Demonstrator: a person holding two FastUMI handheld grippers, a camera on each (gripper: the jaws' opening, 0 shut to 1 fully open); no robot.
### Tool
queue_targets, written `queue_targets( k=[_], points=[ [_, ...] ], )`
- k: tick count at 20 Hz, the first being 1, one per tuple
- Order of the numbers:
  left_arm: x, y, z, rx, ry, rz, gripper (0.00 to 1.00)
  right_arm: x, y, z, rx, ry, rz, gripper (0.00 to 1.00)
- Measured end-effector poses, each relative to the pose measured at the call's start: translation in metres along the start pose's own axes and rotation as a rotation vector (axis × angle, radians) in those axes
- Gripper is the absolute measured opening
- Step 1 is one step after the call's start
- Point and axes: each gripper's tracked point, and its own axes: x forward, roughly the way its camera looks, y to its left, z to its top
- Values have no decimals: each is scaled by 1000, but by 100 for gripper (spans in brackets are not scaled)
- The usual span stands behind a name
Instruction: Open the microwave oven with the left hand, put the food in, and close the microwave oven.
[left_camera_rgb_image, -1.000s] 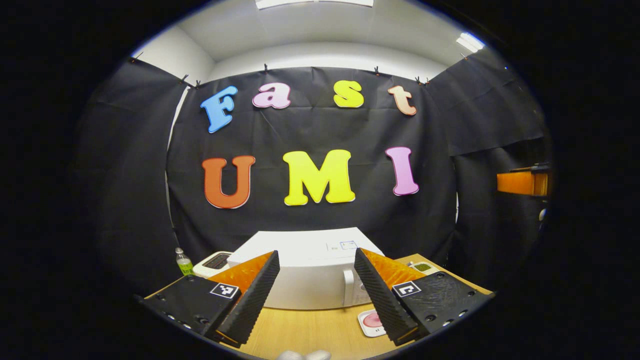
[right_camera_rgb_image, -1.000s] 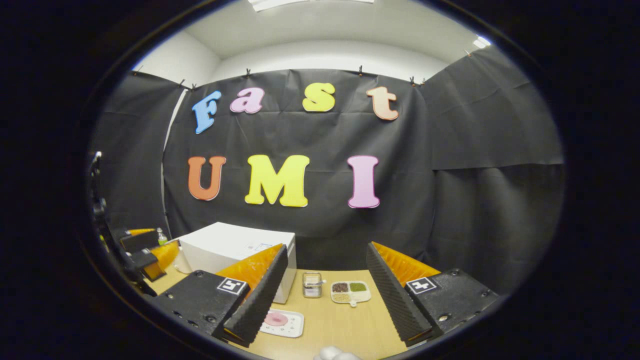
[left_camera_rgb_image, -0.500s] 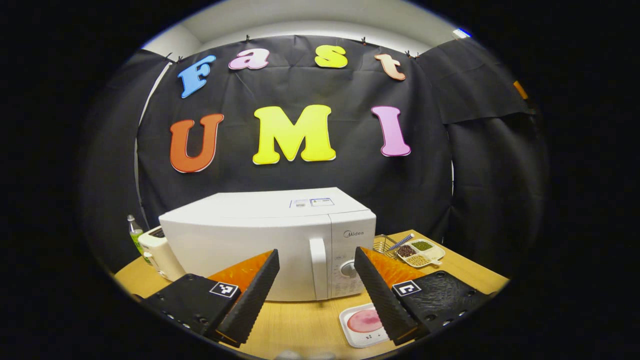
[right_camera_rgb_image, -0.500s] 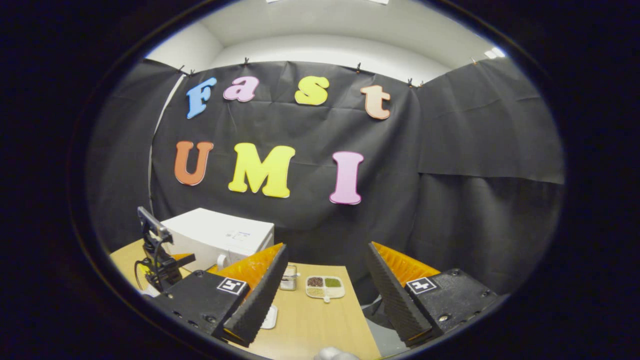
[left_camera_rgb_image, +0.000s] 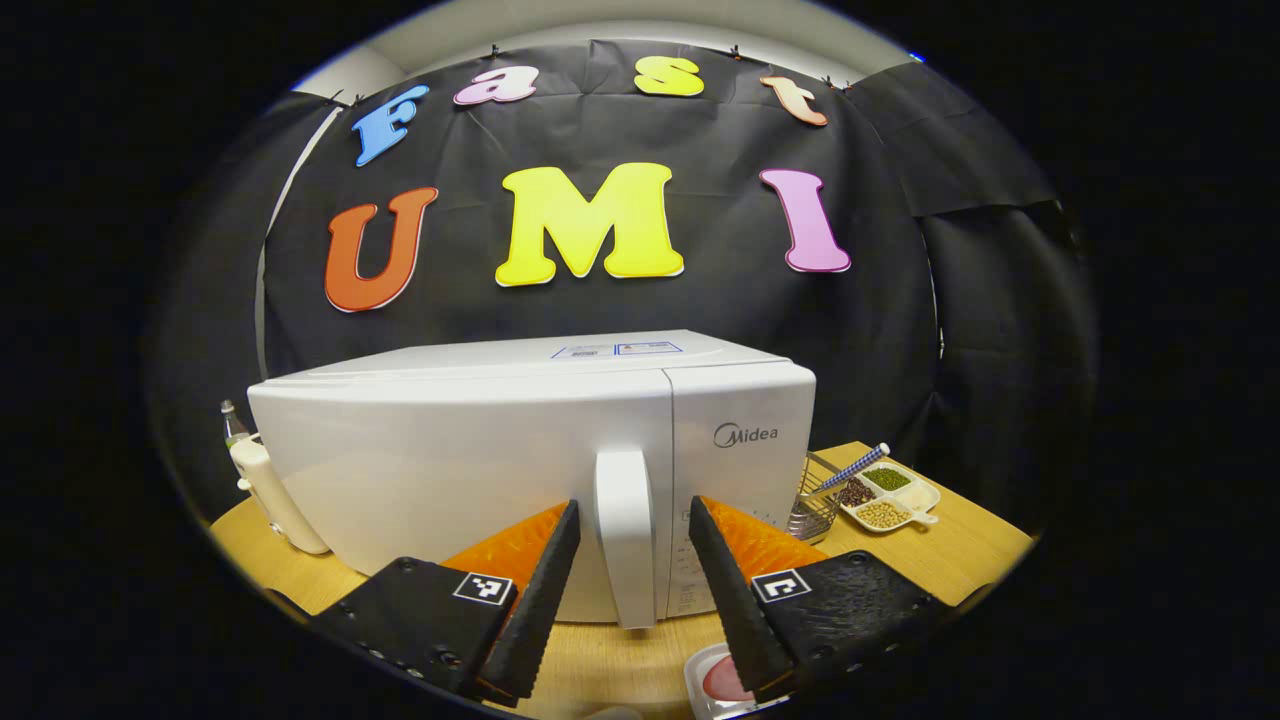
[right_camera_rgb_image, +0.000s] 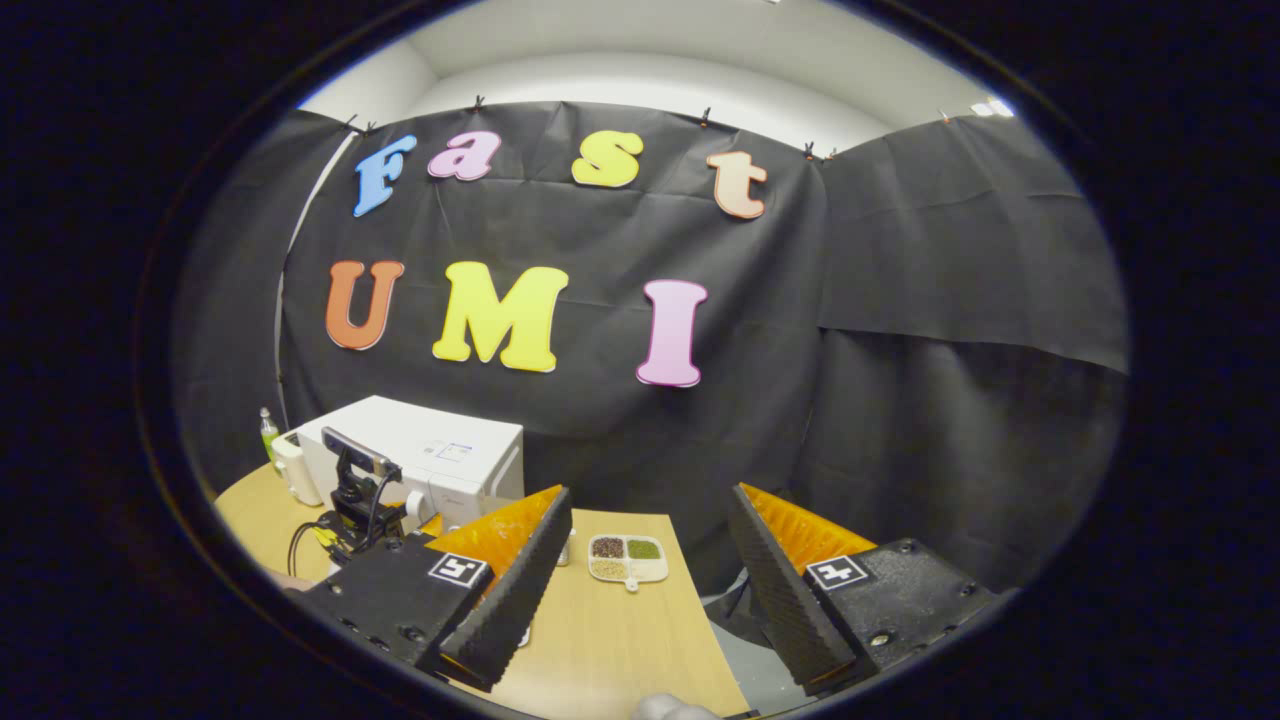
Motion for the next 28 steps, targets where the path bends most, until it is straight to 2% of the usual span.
queue_targets(
  k=[1,2,5,7,8,9,10,11,15,16,22,23,24,26,28],
  points=[
    [3,0,1,3,-2,2,52,2,-1,-3,3,9,-3,100],
    [4,1,0,7,5,3,55,3,-1,-5,6,20,-3,100],
    [1,-4,-3,1,22,-27,29,7,5,-8,14,34,8,100],
    [0,-3,-4,-1,26,-36,21,9,8,-6,11,33,18,100],
    [-1,-3,-4,-7,27,-41,21,9,12,-5,10,33,27,100],
    [-4,-3,-3,-5,31,-41,17,10,15,-6,8,36,37,100],
    [-1,-1,-3,-1,33,-43,4,9,18,-5,6,37,45,100],
    [-2,-1,-4,-5,33,-48,12,9,20,-3,7,35,51,100],
    [-7,-5,-5,-4,46,-72,12,6,28,4,-2,16,69,100],
    [-10,-4,-6,-10,48,-81,12,6,30,5,-2,15,72,96],
    [-24,-4,-7,4,50,-96,12,2,38,3,-4,15,94,100],
    [-30,-3,-8,9,52,-91,12,1,39,3,-5,13,97,96],
    [-36,1,-13,28,50,-70,12,0,39,4,-7,11,99,100],
    [-54,18,-43,30,113,-36,0,0,39,4,-1,8,105,100],
    [-67,36,-71,-48,185,3,0,-1,43,-1,2,16,120,100]
  ],
)
